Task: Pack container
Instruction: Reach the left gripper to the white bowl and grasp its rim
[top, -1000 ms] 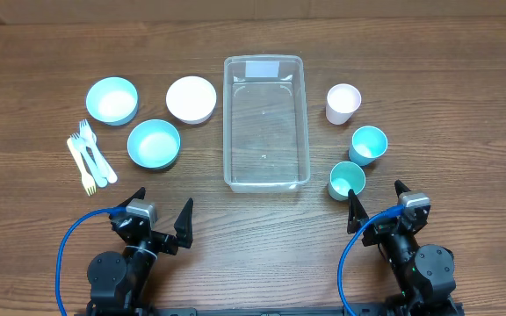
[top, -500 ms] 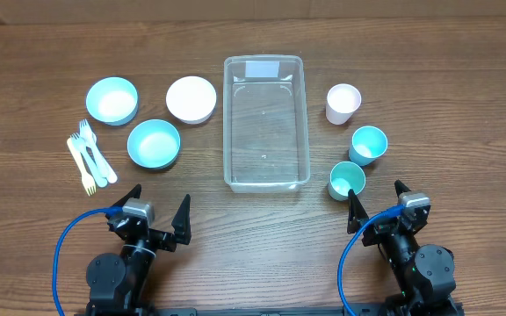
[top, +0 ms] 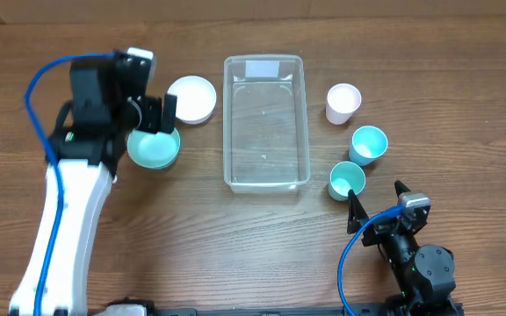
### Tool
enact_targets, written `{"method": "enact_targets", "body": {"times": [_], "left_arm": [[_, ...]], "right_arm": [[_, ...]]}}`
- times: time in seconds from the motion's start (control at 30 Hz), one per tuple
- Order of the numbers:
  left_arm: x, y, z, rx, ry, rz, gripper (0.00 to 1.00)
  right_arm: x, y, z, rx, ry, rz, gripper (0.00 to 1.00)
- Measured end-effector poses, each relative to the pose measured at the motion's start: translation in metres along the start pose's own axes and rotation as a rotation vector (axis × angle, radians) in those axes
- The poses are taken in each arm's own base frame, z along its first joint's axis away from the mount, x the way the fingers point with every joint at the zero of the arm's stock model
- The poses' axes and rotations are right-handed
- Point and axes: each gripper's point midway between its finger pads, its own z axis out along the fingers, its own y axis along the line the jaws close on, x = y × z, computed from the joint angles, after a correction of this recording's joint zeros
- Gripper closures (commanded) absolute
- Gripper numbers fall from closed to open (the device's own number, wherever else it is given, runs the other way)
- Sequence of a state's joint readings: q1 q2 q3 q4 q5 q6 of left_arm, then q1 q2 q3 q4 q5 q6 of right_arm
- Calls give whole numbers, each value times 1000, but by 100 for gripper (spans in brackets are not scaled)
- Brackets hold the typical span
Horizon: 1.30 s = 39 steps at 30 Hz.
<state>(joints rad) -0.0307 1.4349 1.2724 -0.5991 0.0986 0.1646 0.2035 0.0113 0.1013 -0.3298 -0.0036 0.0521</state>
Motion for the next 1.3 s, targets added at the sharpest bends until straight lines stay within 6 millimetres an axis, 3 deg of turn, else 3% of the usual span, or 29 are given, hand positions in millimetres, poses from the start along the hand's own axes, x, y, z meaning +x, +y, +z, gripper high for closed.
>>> {"method": "enact_targets", "body": {"times": [0.07, 0.13, 0.23, 0.33, 0.53, 0.6, 0.63, 0.67, 0.77, 0.83, 0.97, 1.0, 1.07, 1.17, 1.3], "left_arm": [[-1, 0, 40, 30, 33, 7, 0], [13, -2, 73, 58, 77, 18, 0], [20, -2, 109, 71, 82, 33, 0], [21, -1, 130, 72, 62, 40, 0], [53, -2, 175, 88, 126, 31, 1], [62, -2, 187, 91, 144, 29, 6], [67, -3, 191, 93, 154, 27, 16], [76, -3, 200, 96, 170, 27, 20], [86, -4, 210, 100, 186, 26, 37], [89, -5, 214, 103, 188, 27, 55], [81, -3, 217, 98, 163, 24, 78], [77, -2, 216, 96, 155, 19, 92], [65, -1, 215, 91, 134, 3, 96], [24, 5, 210, 80, 60, -14, 96], [-11, 10, 198, 76, 34, -15, 96]], "right_arm": [[0, 0, 0, 0, 1, 0, 0], [0, 0, 0, 0, 1, 0, 0], [0, 0, 0, 0, 0, 0, 0], [0, 0, 0, 0, 1, 0, 0], [0, 0, 0, 0, 1, 0, 0], [0, 0, 0, 0, 1, 0, 0], [0, 0, 0, 0, 1, 0, 0], [0, 0, 0, 0, 1, 0, 0], [0, 0, 0, 0, 0, 0, 0], [0, 0, 0, 0, 1, 0, 0], [0, 0, 0, 0, 1, 0, 0], [0, 0, 0, 0, 0, 0, 0], [0, 0, 0, 0, 0, 0, 0], [0, 0, 0, 0, 1, 0, 0], [0, 0, 0, 0, 0, 0, 0]]}}
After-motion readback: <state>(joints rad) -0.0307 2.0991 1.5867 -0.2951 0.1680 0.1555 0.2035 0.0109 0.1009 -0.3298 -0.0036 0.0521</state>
